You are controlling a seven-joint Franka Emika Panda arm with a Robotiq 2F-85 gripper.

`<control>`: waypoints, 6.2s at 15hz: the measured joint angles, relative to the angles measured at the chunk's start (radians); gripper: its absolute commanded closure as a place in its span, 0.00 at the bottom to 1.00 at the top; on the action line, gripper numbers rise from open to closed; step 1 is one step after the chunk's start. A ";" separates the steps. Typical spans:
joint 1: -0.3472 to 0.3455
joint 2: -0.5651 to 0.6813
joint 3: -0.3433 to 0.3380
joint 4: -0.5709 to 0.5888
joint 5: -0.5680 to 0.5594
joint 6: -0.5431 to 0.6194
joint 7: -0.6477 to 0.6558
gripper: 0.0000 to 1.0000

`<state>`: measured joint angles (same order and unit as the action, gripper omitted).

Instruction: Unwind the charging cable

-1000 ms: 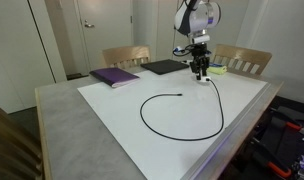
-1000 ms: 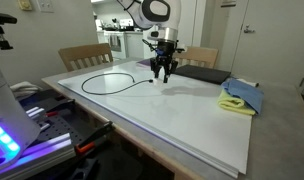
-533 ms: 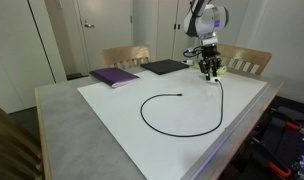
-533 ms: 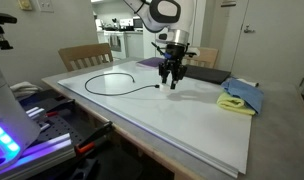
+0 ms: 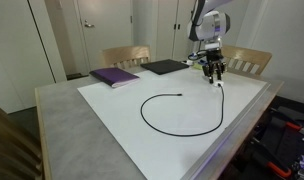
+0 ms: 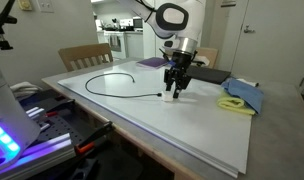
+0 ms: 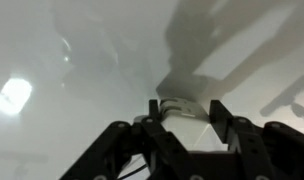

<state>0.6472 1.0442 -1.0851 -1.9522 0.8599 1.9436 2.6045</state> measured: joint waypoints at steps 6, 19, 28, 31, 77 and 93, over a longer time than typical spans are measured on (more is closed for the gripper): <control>0.055 0.063 -0.078 0.052 0.013 -0.076 0.000 0.00; 0.070 -0.107 0.080 0.230 -0.430 -0.234 -0.021 0.00; -0.291 -0.386 0.632 0.305 -0.763 -0.458 -0.045 0.00; -0.400 -0.422 0.774 0.304 -0.760 -0.502 -0.037 0.00; -0.479 -0.611 1.086 -0.204 -0.726 0.400 -0.432 0.00; -0.414 -0.583 1.032 -0.205 -0.893 0.399 -0.195 0.00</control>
<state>0.2331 0.4609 -0.0535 -2.1576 -0.0336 2.3427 2.4094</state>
